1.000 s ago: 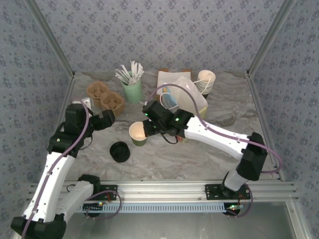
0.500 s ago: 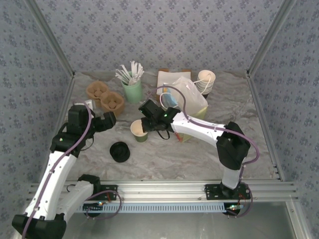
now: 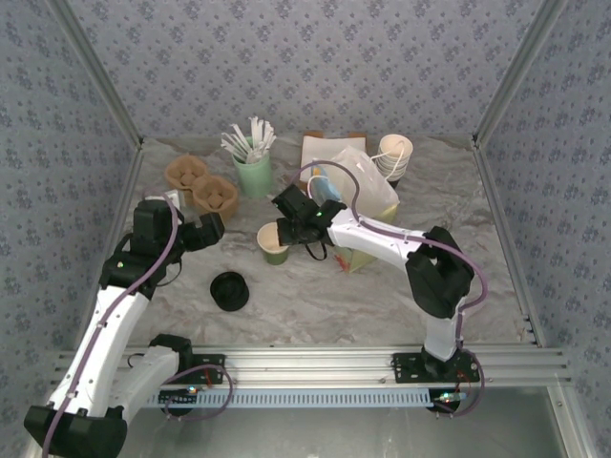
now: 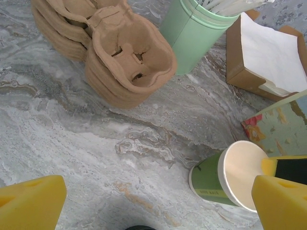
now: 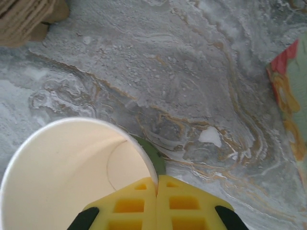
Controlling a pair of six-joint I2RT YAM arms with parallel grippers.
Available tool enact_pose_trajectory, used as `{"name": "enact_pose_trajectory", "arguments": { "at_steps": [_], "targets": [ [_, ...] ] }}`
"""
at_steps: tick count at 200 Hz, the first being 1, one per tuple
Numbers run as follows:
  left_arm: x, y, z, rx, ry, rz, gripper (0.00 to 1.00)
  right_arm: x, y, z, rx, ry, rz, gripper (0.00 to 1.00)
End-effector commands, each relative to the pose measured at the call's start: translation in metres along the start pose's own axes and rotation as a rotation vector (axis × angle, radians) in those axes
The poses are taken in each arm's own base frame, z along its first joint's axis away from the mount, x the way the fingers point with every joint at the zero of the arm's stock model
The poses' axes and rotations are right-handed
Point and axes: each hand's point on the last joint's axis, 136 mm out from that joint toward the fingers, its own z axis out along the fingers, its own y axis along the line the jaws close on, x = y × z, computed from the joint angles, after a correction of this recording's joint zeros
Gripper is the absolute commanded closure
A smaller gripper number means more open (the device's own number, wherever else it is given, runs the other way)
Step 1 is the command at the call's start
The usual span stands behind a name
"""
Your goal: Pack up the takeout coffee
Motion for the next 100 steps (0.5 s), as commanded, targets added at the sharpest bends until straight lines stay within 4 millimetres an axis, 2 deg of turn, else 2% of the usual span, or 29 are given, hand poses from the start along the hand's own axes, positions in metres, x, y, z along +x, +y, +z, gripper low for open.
{"name": "enact_pose_trajectory", "arguments": {
  "at_steps": [1,19,55,65,79,100],
  "targets": [
    [0.002,-0.001,0.001,0.011,0.002,-0.012,0.01,0.003,0.002,0.008,0.001,0.024,0.013,0.93],
    [0.001,-0.001,0.000,0.011,0.000,-0.012,0.01,0.003,0.002,0.009,0.003,0.025,0.012,0.87],
    [0.002,-0.003,-0.003,0.015,0.009,-0.016,0.01,-0.005,0.000,0.001,0.025,0.009,-0.001,0.65],
    [-0.001,-0.004,-0.005,0.018,0.005,-0.021,0.01,-0.007,0.000,-0.003,0.031,0.003,-0.006,0.61],
    [0.009,-0.002,-0.008,0.014,0.045,-0.031,0.01,-0.011,-0.003,-0.009,0.045,-0.008,-0.010,0.55],
    [0.022,0.005,-0.012,-0.013,0.090,-0.057,0.01,-0.016,-0.005,-0.019,0.048,-0.028,-0.012,0.53]
  ]
}}
